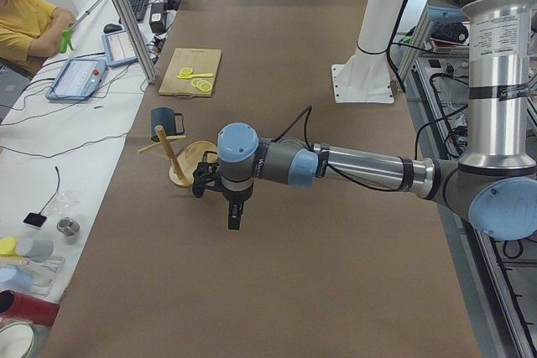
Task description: Hang cup on storage rack
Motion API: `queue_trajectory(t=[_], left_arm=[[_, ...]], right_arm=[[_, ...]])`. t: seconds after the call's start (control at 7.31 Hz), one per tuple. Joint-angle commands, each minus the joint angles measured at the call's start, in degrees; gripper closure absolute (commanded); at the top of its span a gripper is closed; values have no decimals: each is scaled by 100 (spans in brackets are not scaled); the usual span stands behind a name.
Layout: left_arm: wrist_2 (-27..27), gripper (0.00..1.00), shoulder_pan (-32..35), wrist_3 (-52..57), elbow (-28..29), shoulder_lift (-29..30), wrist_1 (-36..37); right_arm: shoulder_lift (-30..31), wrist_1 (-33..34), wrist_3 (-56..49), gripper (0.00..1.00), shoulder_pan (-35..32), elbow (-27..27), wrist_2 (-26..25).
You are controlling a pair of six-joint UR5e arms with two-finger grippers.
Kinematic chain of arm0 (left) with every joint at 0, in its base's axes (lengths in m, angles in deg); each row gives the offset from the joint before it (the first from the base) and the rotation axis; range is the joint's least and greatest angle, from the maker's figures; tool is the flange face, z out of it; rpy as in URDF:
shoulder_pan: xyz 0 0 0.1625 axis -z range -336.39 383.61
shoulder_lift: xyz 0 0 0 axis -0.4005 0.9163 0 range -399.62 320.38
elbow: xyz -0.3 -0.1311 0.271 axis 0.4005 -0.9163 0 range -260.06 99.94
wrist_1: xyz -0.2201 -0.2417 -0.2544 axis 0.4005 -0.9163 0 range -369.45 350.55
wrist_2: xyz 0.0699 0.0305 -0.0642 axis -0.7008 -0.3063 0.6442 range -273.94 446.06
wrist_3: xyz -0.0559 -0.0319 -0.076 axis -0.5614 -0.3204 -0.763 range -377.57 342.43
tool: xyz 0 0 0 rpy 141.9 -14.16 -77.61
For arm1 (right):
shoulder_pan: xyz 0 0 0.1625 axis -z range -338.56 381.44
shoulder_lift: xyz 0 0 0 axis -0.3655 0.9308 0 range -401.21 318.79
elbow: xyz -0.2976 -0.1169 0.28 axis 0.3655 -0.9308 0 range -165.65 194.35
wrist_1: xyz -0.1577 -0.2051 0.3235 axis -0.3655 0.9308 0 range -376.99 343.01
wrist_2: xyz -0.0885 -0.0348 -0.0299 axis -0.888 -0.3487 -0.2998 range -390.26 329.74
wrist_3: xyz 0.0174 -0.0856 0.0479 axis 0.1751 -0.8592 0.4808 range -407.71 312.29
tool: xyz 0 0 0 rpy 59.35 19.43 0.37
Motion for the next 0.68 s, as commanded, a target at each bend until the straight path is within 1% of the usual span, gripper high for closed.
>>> queue_trajectory(t=[0.0, 0.14, 0.27, 0.55], left_arm=[[0, 2, -45, 4, 161, -13, -134], [0, 2, -45, 22, 632, 135, -343], [9, 2, -36, -13, 715, 162, -537], [9, 2, -45, -22, 673, 163, -539]], right_arm=[[-39, -52, 53, 0, 106, -74, 71], [-74, -79, 44, 0, 97, 40, 114], [-214, -10, 44, 0, 97, 49, 80], [-697, 734, 35, 0, 176, -12, 36]])
